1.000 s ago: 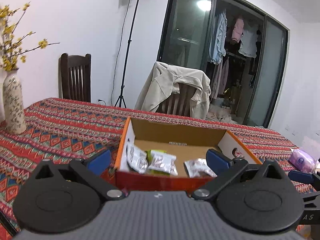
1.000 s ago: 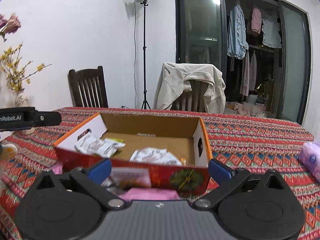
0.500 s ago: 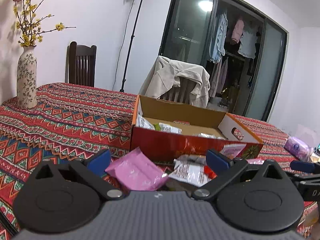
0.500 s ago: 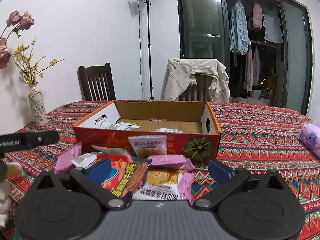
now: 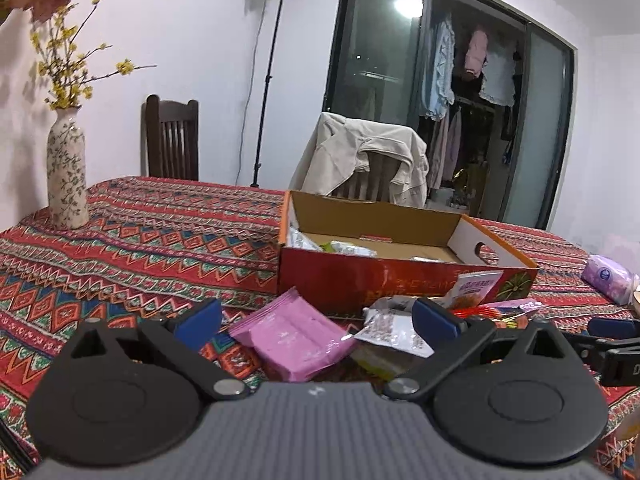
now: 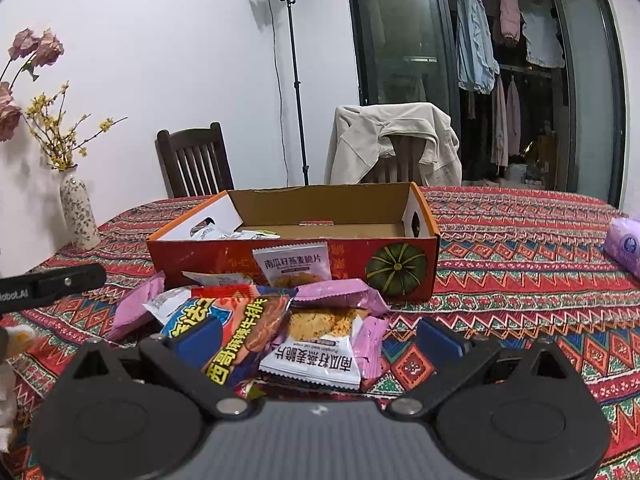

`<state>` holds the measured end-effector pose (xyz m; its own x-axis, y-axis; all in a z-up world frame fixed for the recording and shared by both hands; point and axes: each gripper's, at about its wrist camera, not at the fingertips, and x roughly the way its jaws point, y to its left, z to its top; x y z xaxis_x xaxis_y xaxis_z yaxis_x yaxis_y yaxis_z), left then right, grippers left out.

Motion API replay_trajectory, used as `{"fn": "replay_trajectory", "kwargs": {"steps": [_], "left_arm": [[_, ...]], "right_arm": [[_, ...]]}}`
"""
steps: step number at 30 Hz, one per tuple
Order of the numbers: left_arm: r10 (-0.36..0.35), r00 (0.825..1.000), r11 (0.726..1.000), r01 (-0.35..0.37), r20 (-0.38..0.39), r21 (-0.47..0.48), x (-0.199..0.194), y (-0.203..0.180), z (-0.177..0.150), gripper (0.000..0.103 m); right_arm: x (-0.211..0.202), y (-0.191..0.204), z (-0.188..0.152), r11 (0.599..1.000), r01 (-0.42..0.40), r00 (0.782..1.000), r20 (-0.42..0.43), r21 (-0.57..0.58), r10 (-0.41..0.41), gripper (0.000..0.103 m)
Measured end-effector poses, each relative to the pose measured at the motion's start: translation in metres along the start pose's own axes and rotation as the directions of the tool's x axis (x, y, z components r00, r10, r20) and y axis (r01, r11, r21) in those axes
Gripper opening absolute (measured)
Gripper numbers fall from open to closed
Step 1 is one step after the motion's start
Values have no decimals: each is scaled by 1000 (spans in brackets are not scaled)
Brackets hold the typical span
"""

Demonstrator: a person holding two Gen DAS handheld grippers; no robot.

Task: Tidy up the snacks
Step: 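Grasp the orange-and-blue chip bag with the right tool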

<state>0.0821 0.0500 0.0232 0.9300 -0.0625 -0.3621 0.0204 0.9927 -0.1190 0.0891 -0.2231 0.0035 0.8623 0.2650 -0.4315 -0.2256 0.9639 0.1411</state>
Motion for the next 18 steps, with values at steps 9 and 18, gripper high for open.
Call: {"fn": "replay_trajectory", "kwargs": {"steps": [9, 18], "left_arm": [[14, 999, 999, -15, -38, -33, 14, 9, -10, 103], [-5, 999, 999, 3, -33, -46, 13, 11, -13, 103]], "right_arm": [[5, 12, -6, 999, -12, 999, -34, -46, 11, 103], [6, 15, -8, 999, 15, 999, -40, -45, -16, 103]]}}
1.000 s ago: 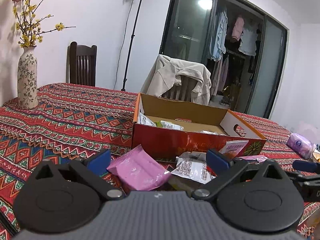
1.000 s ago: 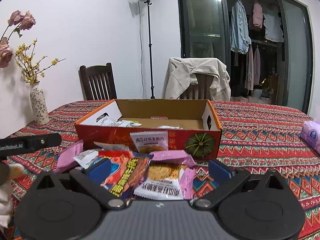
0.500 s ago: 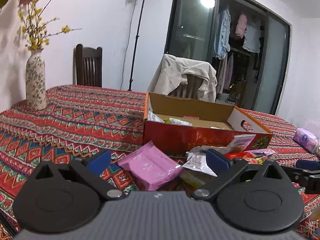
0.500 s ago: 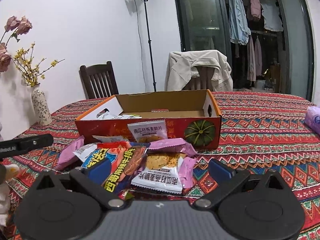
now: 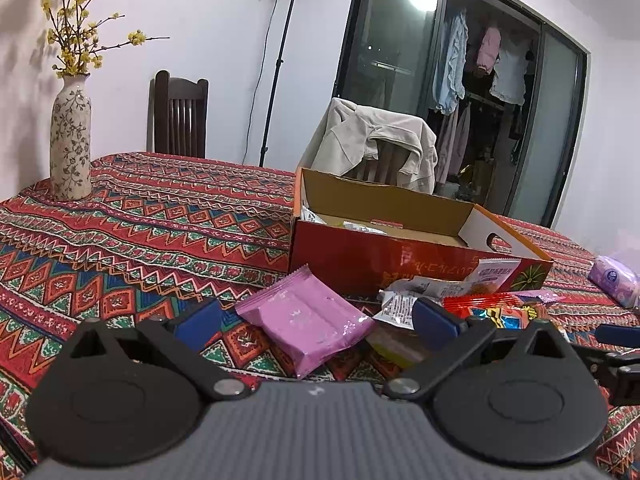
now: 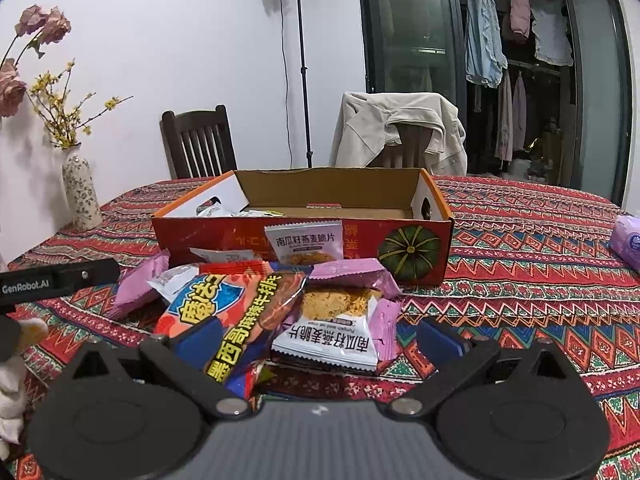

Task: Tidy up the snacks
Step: 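Grasp the orange-and-blue chip bag with the right tool, then lift the chip bag with the right tool while the left tool grasps the pink packet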

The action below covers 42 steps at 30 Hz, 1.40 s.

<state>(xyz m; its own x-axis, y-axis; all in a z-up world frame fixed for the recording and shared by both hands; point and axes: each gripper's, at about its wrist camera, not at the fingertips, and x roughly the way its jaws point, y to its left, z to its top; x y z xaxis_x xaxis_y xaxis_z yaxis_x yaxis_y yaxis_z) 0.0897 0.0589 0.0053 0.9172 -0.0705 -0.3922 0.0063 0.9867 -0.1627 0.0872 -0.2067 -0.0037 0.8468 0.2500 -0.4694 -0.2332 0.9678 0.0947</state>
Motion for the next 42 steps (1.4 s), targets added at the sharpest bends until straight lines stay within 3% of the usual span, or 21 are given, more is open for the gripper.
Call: {"fn": "replay_trajectory", "kwargs": {"steps": [8, 11, 18, 21, 24, 26, 28, 42], "left_arm": [[31, 999, 999, -32, -8, -31, 2, 5, 0, 103], [91, 996, 995, -92, -24, -45, 0, 7, 3, 103], [111, 994, 993, -111, -6, -44, -21, 24, 5, 103], [126, 992, 990, -127, -10, -56, -27, 32, 3, 103], [123, 992, 991, -124, -11, -55, -31, 35, 1, 103], [118, 993, 991, -118, -13, -55, -33, 35, -1, 103], [111, 994, 992, -112, -21, -59, -34, 33, -2, 103], [106, 994, 994, -107, -33, -30, -31, 11, 4, 103]], "right_arm": [[-3, 21, 8, 999, -37, 999, 15, -9, 37, 101], [-3, 41, 8, 998, -16, 1000, 8, -63, 17, 101], [7, 75, 0, 994, 27, 1000, -6, -107, -28, 101], [15, 83, -4, 991, 61, 997, -36, -115, -65, 87], [19, 83, -8, 991, 72, 995, -56, -111, -78, 74], [16, 81, -10, 992, 71, 995, -58, -101, -77, 60], [11, 78, -10, 993, 64, 996, -54, -98, -69, 57], [-27, 29, 15, 998, 47, 994, 96, -45, -42, 57]]}}
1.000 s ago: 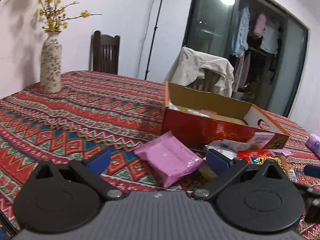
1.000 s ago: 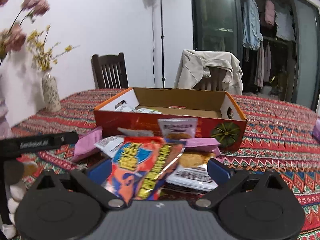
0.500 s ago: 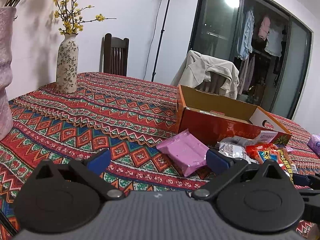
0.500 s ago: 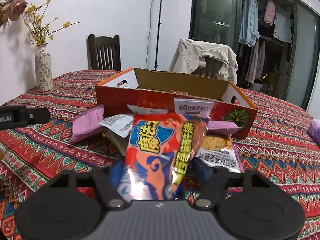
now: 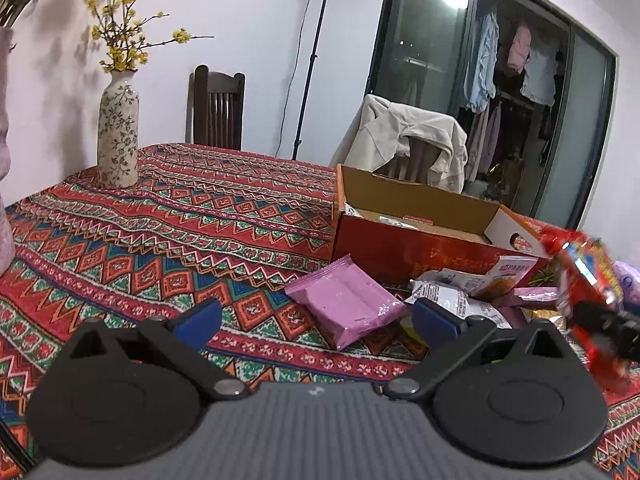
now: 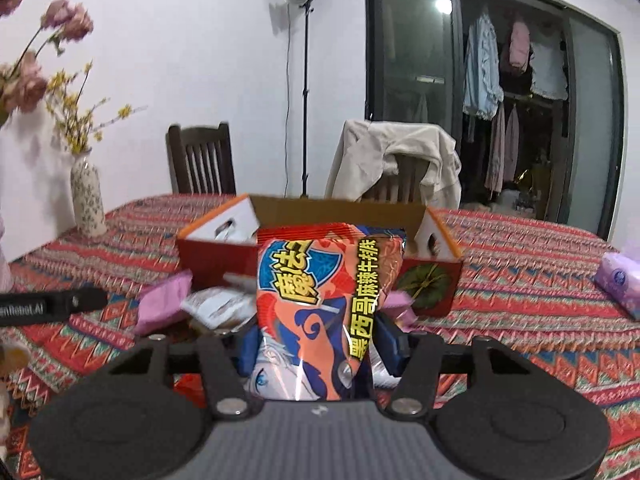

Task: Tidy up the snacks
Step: 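Lift the chip bag with the right tool while the left tool grasps the pink packet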

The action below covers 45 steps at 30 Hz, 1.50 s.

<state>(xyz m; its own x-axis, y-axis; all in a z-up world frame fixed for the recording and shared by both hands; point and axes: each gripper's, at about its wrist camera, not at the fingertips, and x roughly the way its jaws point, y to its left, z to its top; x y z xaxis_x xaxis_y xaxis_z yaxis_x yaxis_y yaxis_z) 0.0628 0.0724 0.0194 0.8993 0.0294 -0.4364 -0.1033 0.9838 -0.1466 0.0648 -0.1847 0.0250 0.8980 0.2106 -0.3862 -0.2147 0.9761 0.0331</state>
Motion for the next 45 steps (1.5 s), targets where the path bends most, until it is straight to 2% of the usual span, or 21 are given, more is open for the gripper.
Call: {"fn": "replay_trajectory", "kwargs": {"steps": [4, 8, 12, 18, 21, 24, 30, 36, 39, 42, 43, 45], "left_arm": [[10, 1000, 1000, -10, 0, 0, 6, -6, 9, 103], [28, 999, 1000, -28, -34, -6, 22, -13, 17, 103], [57, 997, 998, -57, -49, 6, 37, -20, 23, 103], [89, 995, 996, -88, -49, 24, 57, -29, 31, 103], [85, 995, 996, -83, -51, 45, 68, -34, 35, 103], [99, 993, 993, -95, -59, 64, 79, -38, 38, 103], [121, 987, 992, -117, -106, 42, 100, -37, 43, 103], [170, 963, 985, -163, -210, 52, 123, -37, 37, 103], [201, 952, 980, -192, -229, 60, 125, -39, 33, 103], [187, 947, 982, -182, -260, 45, 127, -38, 29, 85], [176, 946, 984, -171, -271, 39, 127, -38, 28, 75], [173, 949, 985, -161, -262, 66, 124, -42, 24, 69]], "right_arm": [[8, -22, 11, 1000, 5, 1000, 23, -2, -5, 57], [22, -47, 25, 1000, 16, 998, 53, 10, -17, 57], [39, -74, 35, 999, -2, 997, 72, 34, -1, 57], [62, -105, 29, 990, -36, 996, 83, 137, 24, 57], [70, -116, 22, 984, -33, 998, 58, 177, 23, 57], [68, -120, 19, 981, -43, 997, 65, 189, 31, 57], [72, -109, 10, 988, -48, 999, 32, 148, 44, 57], [69, -106, 8, 989, -41, 999, 37, 145, 36, 57], [69, -105, 8, 989, -37, 999, 37, 145, 32, 57], [70, -102, 9, 989, -37, 999, 37, 141, 32, 57], [69, -102, 9, 989, -38, 999, 38, 140, 33, 57], [69, -101, 8, 990, -38, 999, 40, 138, 32, 57]]}}
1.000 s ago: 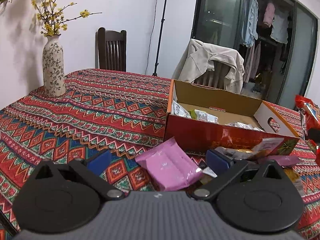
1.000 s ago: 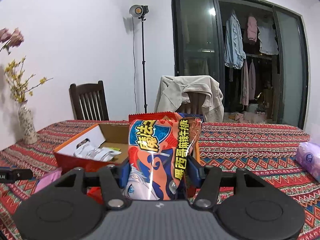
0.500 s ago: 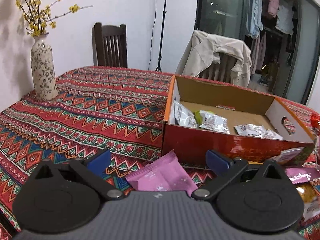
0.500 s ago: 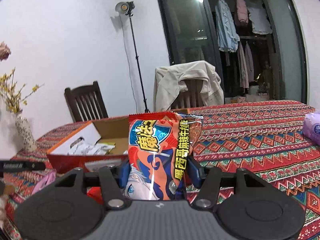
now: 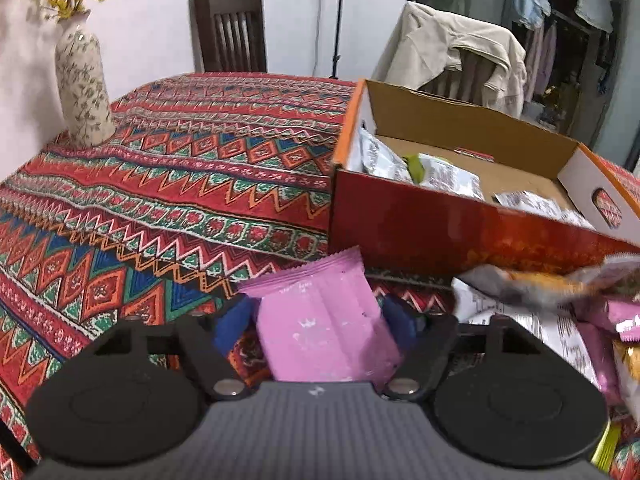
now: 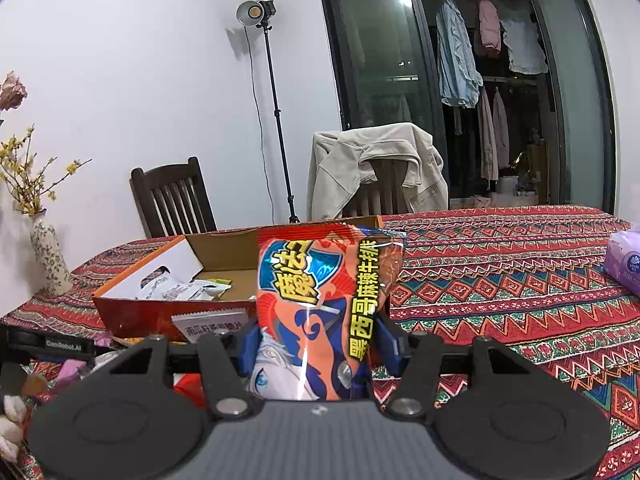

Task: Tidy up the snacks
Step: 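Carry the pink packet into the box with the left tool while the right tool brings the chip bag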

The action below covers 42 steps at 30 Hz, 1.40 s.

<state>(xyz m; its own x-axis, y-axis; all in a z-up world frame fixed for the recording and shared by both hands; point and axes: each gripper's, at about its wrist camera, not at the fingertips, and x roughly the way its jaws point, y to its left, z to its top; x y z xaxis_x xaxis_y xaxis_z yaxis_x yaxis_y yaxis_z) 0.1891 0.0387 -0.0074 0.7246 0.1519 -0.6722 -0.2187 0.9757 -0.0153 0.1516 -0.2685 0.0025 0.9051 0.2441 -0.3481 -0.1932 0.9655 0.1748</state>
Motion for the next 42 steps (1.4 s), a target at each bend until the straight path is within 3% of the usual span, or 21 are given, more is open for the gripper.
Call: {"fn": "replay_trajectory", "kwargs": {"steps": [12, 21, 32, 42], "left_arm": [[-43, 998, 999, 44, 51, -19, -17, 6, -7, 66], [-114, 977, 993, 118, 177, -12, -53, 4, 3, 66], [-193, 941, 981, 189, 278, 40, -73, -21, 49, 65], [-214, 918, 977, 204, 335, 66, -64, -55, 92, 66]], "right_arm": [[-2, 2, -4, 1000, -9, 1000, 17, -25, 10, 57], [-10, 6, 1, 998, -34, 999, 38, -52, 36, 57], [-15, 19, 56, 997, -24, 995, 91, -78, 31, 57], [27, 38, 96, 996, -15, 997, 78, -86, 22, 57]]}}
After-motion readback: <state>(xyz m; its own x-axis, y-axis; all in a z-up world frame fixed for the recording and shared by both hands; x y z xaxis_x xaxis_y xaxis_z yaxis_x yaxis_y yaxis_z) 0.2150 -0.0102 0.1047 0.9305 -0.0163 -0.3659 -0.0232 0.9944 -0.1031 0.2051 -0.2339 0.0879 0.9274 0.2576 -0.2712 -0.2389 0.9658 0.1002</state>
